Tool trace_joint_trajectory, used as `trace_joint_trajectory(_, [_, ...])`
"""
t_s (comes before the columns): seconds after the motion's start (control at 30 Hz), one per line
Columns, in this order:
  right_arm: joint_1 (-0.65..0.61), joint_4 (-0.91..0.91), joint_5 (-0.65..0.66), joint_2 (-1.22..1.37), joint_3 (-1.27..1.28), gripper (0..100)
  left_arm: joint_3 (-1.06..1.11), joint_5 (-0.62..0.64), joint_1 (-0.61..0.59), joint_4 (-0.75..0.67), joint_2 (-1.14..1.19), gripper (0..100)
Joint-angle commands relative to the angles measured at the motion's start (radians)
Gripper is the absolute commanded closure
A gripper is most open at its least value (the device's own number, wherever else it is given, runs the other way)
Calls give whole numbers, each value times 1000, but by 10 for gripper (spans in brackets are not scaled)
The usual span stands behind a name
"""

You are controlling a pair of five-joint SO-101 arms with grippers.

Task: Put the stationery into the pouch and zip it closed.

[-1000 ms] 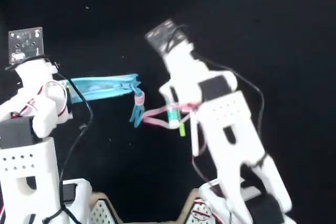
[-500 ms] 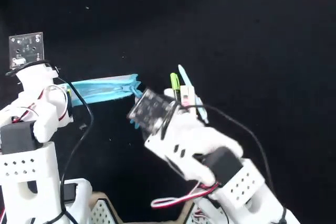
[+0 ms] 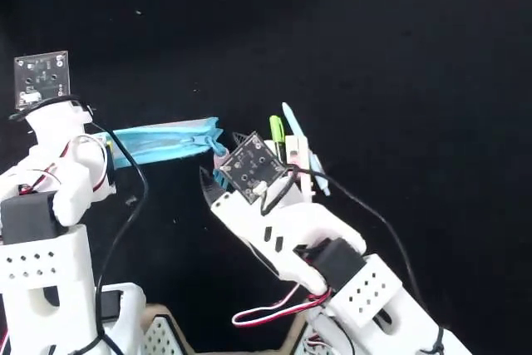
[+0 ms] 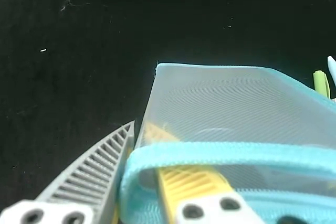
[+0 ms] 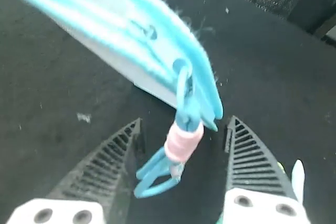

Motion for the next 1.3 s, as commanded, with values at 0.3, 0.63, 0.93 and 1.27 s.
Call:
trace_joint_trajectory(0.3, [-11,-149,8,-16,58,899,22,6,-8,-3,5,970])
trace_joint_trajectory(0.63, [167,-144,161,-25,42,988,24,6,-8,-3,5,970])
trace_joint_trajectory(0.93, [250,41,158,-25,-67,988,24,5,-8,-3,5,970])
trace_joint_trajectory(1.27, [244,75,164,-25,-91,987,24,5,-8,-3,5,970])
